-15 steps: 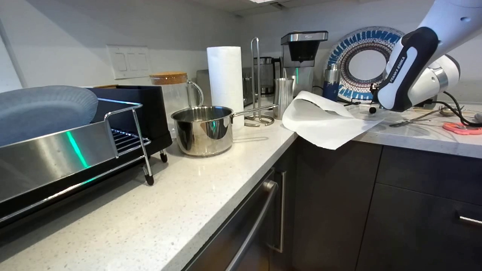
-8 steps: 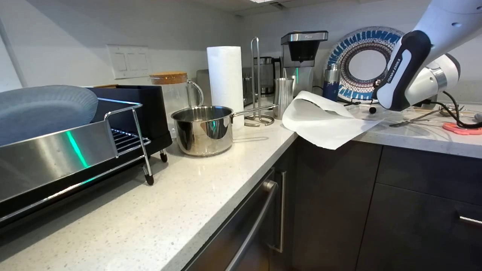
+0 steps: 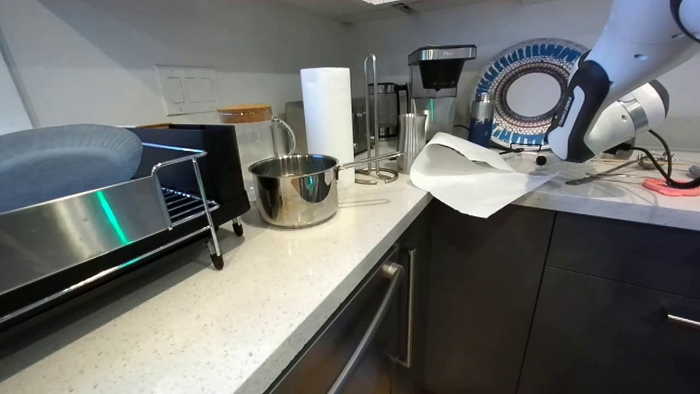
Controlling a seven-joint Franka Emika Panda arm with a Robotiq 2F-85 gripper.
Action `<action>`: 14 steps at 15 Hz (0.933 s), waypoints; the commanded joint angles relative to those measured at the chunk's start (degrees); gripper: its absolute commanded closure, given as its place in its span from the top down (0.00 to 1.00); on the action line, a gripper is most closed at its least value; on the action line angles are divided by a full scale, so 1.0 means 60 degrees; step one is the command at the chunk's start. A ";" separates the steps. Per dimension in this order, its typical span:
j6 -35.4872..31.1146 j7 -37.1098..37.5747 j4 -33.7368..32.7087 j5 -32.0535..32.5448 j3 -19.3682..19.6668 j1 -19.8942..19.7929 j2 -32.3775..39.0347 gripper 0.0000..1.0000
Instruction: Remove the metal container from on top of the silver object and put it on the table
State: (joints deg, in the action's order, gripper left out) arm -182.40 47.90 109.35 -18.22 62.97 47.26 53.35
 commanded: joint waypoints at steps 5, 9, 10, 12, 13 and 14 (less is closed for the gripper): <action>0.2007 0.0755 0.0164 -0.0080 0.1881 0.1200 0.1702 0.11; 0.2955 0.1036 0.0064 0.0310 0.1826 0.1120 0.1870 0.11; 0.3125 0.1106 0.0029 0.0393 0.1770 0.1093 0.1915 0.11; 0.3365 0.1276 -0.0045 0.0567 0.1678 0.1035 0.1960 0.11; 0.3424 0.1352 -0.0074 0.0650 0.1623 0.1014 0.1949 0.11; 0.3415 0.1461 -0.0102 0.0701 0.1590 0.0998 0.1976 0.11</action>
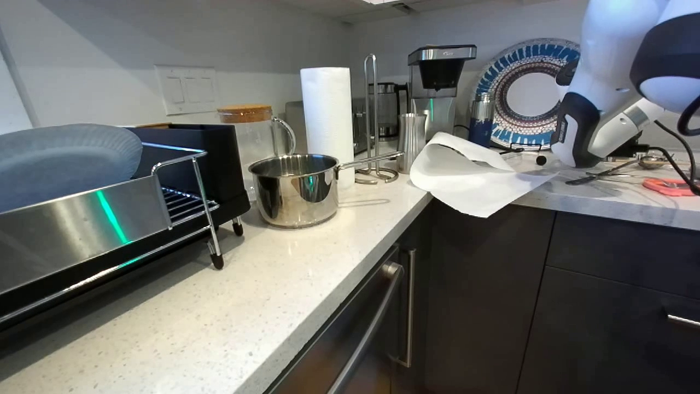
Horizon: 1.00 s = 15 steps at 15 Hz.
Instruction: Remove the metal container from on top of the silver object and put it on the table
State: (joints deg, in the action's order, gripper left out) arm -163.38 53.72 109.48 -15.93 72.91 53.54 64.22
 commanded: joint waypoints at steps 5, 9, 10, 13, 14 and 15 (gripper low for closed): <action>0.0267 0.0831 -0.0208 0.0644 -0.0210 -0.0061 0.0171 0.11; 0.0265 0.0985 -0.0245 0.0839 -0.0274 -0.0083 0.0141 0.30; 0.0265 0.1013 -0.0244 0.0873 -0.0273 -0.0078 0.0129 0.39; 0.0250 0.1063 -0.0227 0.0928 -0.0268 -0.0050 0.0070 0.61; 0.0249 0.1077 -0.0225 0.0937 -0.0257 -0.0041 0.0076 0.67; 0.0243 0.1073 -0.0219 0.0942 -0.0260 -0.0038 0.0061 0.76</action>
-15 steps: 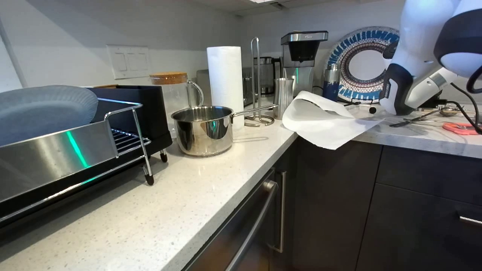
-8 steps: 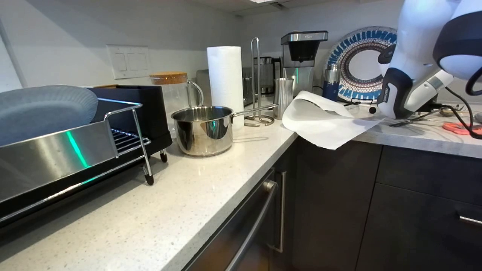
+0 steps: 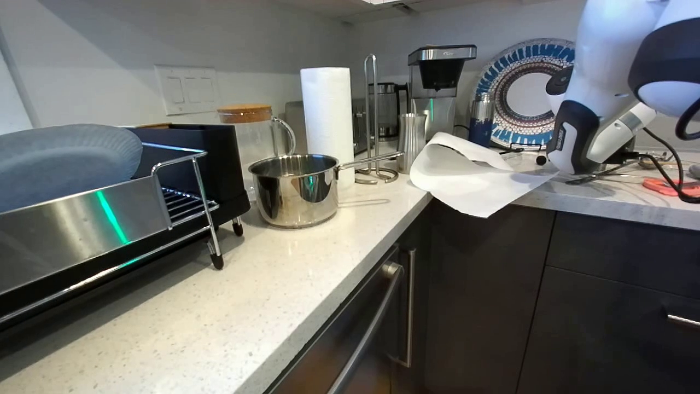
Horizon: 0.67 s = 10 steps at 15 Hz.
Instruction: Remove the metal container from on top of the silver object and put it on the table
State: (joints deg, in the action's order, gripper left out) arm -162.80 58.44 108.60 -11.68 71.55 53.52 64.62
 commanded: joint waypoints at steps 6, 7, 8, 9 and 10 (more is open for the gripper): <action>0.0035 -0.0116 0.0130 0.0336 -0.0143 0.0041 -0.0470 0.98; 0.0060 -0.0267 0.0185 0.0416 -0.0160 0.0081 -0.0605 1.00; -0.0013 -0.0462 0.0278 0.0516 -0.0187 0.0131 -0.0814 1.00; -0.0025 -0.0529 0.0356 0.0622 -0.0082 0.0236 -0.0825 1.00; -0.0017 -0.0706 0.0436 0.0720 -0.0062 0.0305 -0.0971 1.00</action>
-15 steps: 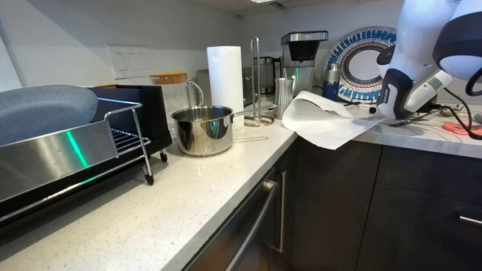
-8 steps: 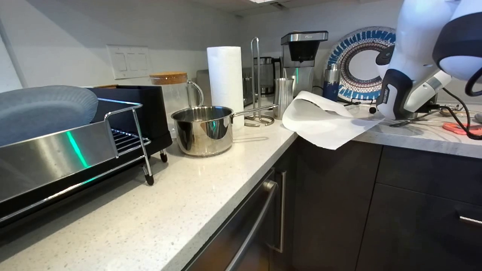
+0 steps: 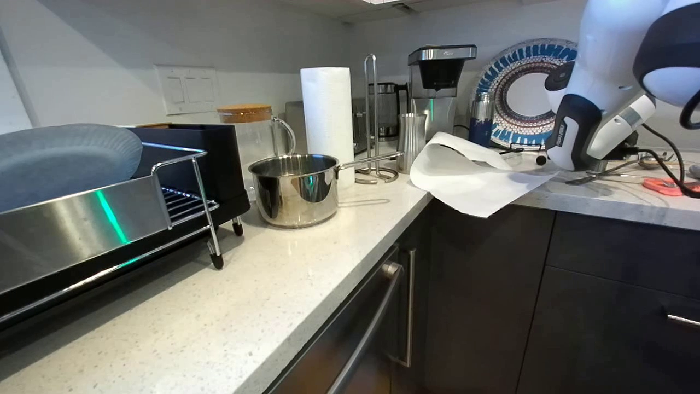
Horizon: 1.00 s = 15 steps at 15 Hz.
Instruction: Remove the metal container from on top of the silver object and put it on the table
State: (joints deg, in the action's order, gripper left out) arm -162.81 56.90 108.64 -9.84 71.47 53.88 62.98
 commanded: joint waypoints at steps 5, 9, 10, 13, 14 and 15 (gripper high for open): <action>0.0194 -0.1682 0.1109 0.0767 0.0000 0.0700 -0.1887 1.00; 0.0434 -0.2857 0.1927 0.0867 0.0245 0.1238 -0.3268 1.00; 0.0384 -0.3338 0.2177 0.0911 0.0287 0.1403 -0.3775 1.00; 0.0337 -0.4621 0.2748 0.1074 0.0622 0.1969 -0.5022 1.00; 0.0422 -0.5015 0.2875 0.1133 0.0777 0.2175 -0.5450 1.00; 0.0375 -0.5402 0.3009 0.1155 0.0957 0.2398 -0.5913 1.00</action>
State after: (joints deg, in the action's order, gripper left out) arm -161.40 31.18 122.08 -5.52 74.75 63.90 38.80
